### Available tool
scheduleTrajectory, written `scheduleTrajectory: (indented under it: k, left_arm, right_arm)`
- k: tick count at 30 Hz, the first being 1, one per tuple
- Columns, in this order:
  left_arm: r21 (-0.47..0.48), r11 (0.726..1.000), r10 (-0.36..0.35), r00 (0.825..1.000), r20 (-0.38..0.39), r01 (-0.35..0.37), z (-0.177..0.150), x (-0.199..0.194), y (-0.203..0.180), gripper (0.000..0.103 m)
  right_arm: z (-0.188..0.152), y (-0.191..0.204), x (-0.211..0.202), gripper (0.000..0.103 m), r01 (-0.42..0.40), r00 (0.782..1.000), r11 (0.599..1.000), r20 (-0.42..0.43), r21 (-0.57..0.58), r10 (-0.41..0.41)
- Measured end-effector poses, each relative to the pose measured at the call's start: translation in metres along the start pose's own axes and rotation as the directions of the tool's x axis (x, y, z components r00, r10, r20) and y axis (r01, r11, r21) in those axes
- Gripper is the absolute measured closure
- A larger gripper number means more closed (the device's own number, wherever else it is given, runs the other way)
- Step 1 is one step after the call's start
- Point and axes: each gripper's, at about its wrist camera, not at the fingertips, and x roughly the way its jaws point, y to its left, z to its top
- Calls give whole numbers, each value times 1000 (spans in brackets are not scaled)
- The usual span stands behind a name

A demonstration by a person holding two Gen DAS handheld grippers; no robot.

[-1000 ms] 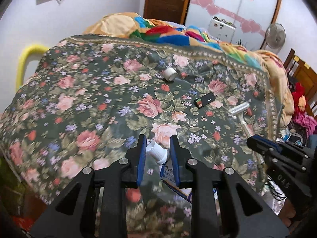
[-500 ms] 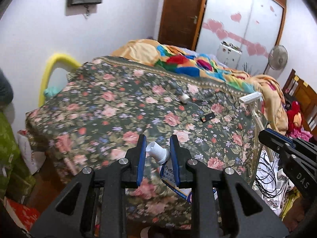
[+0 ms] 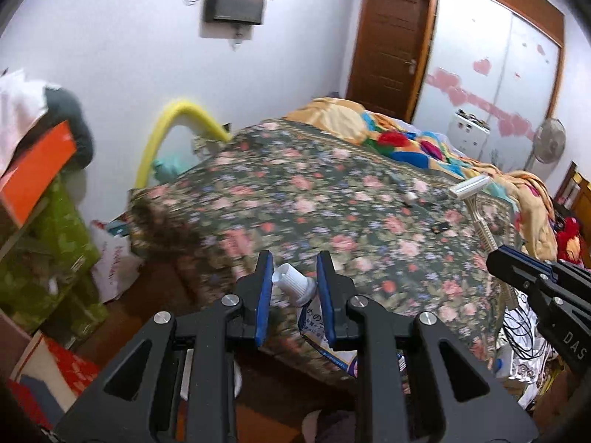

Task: Collect trash
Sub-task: 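Carry the toothpaste tube and razor in both tools over the white bin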

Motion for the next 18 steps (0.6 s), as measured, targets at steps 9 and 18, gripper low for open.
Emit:
scheduleTrajectory:
  k: [9, 18]
  left_arm:
    - [-88, 990, 105, 994, -40, -109, -35, -16, 98, 80]
    - [-154, 967, 178, 972, -154, -202, -81, 10, 169, 80]
  right_arm:
    - [-11, 81, 34, 94, -108, 991, 990, -85, -91, 100]
    - [-39, 148, 95, 94, -168, 962, 971, -243, -171, 123]
